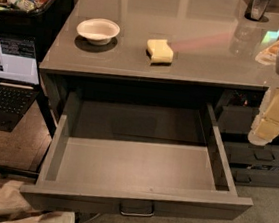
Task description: Close top drawer
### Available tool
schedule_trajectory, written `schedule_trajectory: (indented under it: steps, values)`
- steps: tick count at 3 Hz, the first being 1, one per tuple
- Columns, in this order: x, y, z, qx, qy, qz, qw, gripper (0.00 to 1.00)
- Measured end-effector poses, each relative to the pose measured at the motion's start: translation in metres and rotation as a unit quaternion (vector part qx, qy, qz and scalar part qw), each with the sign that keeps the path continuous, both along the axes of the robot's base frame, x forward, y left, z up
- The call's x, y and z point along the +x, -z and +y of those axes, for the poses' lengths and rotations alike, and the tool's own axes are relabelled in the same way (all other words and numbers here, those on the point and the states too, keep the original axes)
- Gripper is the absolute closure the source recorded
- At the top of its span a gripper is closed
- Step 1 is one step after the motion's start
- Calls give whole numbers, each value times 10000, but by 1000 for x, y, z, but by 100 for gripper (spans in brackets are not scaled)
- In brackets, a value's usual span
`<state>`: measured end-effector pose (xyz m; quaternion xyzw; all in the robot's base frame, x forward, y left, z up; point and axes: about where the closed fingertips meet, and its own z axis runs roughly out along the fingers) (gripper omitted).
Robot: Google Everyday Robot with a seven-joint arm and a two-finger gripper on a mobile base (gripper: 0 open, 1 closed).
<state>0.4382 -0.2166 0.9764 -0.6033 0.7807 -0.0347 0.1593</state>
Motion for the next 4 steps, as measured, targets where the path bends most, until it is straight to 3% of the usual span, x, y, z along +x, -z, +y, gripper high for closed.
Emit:
schedule_trajectory:
  steps: [2,3,4]
  values:
    - [-6,10,-3,126,-2,35,9999,0]
    - [-27,33,-1,429,-59,121,9990,15]
    - [-61,82,8,908,-98,424,9949,39]
